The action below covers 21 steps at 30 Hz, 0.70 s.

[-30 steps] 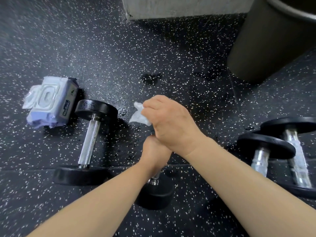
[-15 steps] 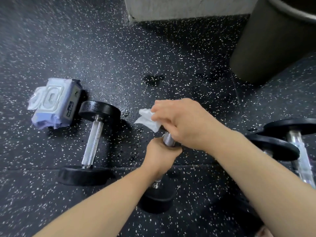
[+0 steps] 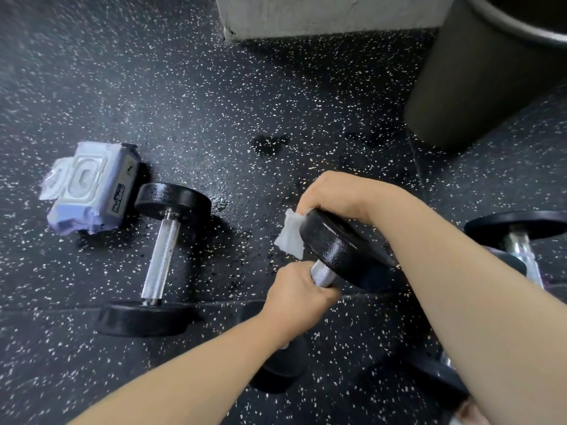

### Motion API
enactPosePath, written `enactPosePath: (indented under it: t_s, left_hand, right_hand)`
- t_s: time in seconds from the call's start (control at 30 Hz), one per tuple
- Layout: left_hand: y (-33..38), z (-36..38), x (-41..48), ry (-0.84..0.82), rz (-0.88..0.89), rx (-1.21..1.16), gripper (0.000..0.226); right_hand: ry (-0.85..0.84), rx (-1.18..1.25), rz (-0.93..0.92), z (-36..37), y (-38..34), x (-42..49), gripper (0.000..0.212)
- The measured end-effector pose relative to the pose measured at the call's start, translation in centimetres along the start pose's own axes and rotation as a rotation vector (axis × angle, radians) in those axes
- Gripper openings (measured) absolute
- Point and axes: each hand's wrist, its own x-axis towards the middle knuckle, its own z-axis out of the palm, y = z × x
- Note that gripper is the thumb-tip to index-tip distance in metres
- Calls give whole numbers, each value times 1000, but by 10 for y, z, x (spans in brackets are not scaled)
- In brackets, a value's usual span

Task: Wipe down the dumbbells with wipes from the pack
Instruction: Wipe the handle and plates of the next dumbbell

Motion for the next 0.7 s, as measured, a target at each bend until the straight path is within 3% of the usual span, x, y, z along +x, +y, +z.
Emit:
enactPosePath:
  t_s: [0.07, 0.2, 0.33, 0.4, 0.5, 0.7]
  left_hand:
    - [0, -1, -1, -16, 0, -5, 22]
    - [-1, -1, -2, -26, 18, 5, 28]
    - [-2, -6, -5, -15, 3, -53, 39]
    - [-2, -8, -5, 14, 9, -74, 44]
    - [-2, -11, -4, 65, 10, -73, 46]
    - [-2, -15, 4, 170, -82, -149, 44]
  right_hand:
    - [41, 138, 96, -1, 12, -1, 40]
    - [108, 345, 196, 5, 40, -6, 36]
    - [29, 850, 261, 13, 62, -9, 26]
    - [65, 938, 275, 18, 66, -10, 27]
    - [244, 1090, 339, 32, 65, -11, 16]
    - [603, 1438, 390, 56, 47, -27, 16]
